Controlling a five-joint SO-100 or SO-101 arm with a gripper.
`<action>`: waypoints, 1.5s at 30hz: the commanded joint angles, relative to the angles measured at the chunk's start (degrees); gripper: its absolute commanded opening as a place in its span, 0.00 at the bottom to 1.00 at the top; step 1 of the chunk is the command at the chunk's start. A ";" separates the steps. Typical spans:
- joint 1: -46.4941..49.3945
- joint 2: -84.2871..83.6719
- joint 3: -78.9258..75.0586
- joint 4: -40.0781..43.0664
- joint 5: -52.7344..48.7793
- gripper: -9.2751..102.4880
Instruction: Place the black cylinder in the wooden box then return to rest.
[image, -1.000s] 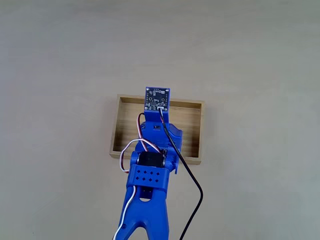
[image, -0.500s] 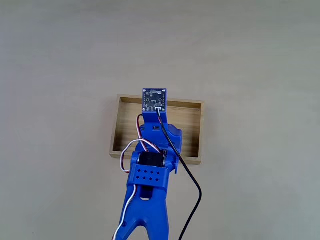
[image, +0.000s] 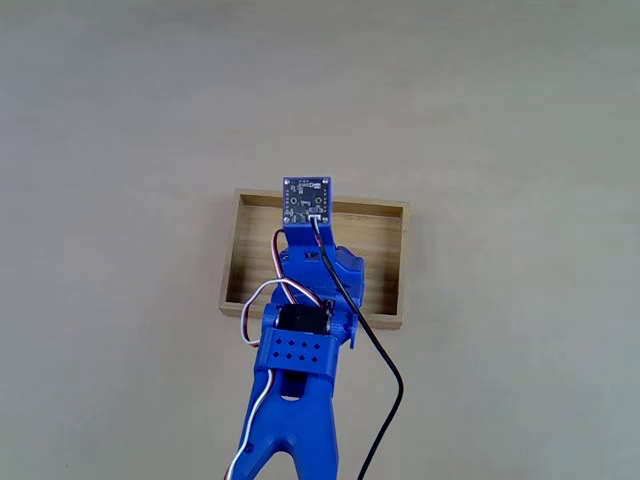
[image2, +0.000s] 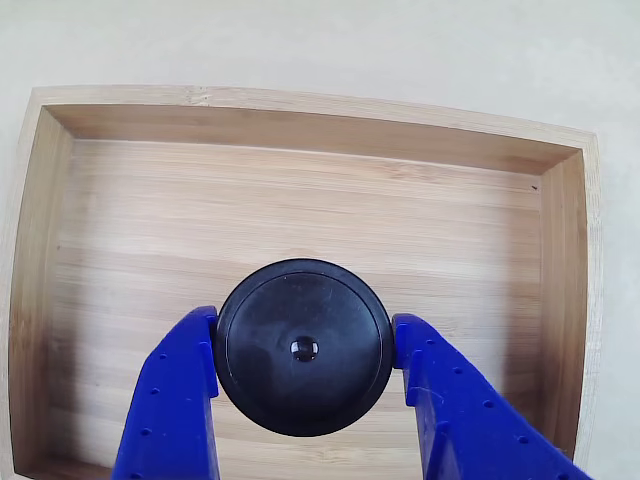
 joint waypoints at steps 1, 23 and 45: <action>0.97 -1.85 -0.09 -1.49 -0.18 0.31; 2.20 -20.83 0.70 8.00 -0.70 0.40; 1.93 -78.22 29.71 25.84 -12.30 0.10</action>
